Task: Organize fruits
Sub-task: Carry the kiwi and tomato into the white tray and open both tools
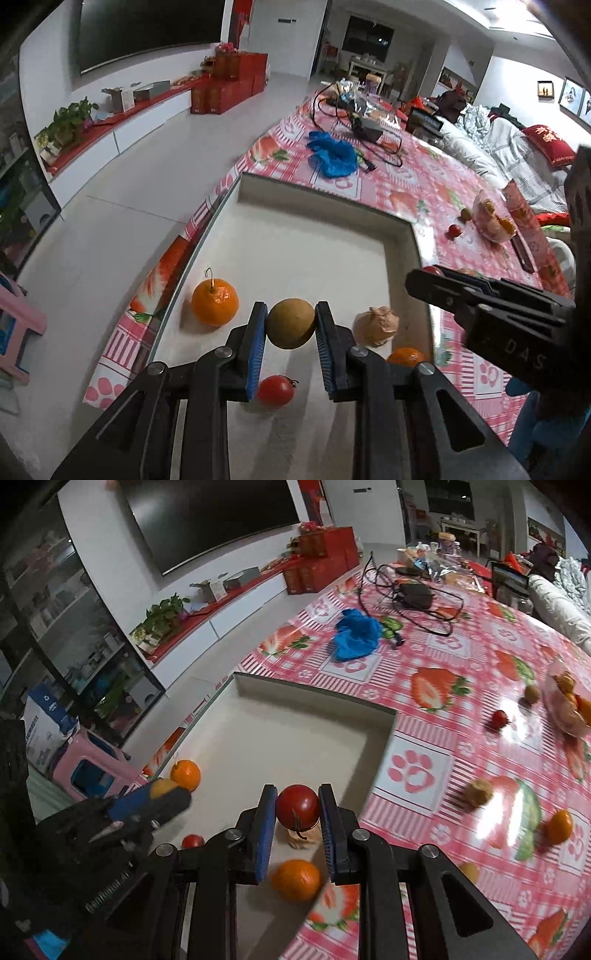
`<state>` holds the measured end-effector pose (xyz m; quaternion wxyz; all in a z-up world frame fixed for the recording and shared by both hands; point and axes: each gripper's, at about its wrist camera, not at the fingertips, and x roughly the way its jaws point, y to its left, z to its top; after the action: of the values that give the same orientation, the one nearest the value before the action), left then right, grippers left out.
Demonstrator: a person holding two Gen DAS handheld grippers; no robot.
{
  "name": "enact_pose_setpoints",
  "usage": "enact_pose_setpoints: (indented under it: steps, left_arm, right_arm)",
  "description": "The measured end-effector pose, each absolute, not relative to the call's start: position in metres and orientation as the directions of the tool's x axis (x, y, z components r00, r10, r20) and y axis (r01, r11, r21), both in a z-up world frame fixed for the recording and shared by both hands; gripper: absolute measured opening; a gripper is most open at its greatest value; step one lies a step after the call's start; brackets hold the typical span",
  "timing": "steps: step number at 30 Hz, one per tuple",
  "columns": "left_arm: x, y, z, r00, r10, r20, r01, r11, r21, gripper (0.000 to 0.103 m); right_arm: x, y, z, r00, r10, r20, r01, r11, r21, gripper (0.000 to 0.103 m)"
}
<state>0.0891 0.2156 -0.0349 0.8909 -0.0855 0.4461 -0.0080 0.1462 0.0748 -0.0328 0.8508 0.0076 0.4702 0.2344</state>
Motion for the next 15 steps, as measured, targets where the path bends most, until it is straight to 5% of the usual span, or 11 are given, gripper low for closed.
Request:
enact_pose_setpoints:
  steps: [6,9,11,15]
  left_arm:
    - [0.096,0.214,-0.053,0.568,-0.081,-0.819,-0.059,0.989,-0.139,0.029]
    - [0.096,0.212,-0.058,0.556,-0.082,-0.827,-0.058,0.989,-0.138,0.047]
    - [0.095,0.211,-0.059,0.561,-0.072,-0.825,-0.065,0.989,-0.13,0.07]
    - [0.092,0.21,-0.056,0.575,-0.067,-0.815,-0.07,0.989,-0.13,0.078]
  right_arm:
    - [0.158,0.082,-0.053,0.409,0.403,-0.819,-0.382,0.89,0.247,0.024]
    - [0.161,0.082,-0.061,0.392,0.397,-0.83,-0.375,0.893,0.249,0.024]
    - [0.162,0.083,-0.065,0.378,0.398,-0.836,-0.375,0.891,0.255,0.024]
    - [0.162,0.083,-0.068,0.355,0.417,-0.837,-0.377,0.883,0.28,0.024]
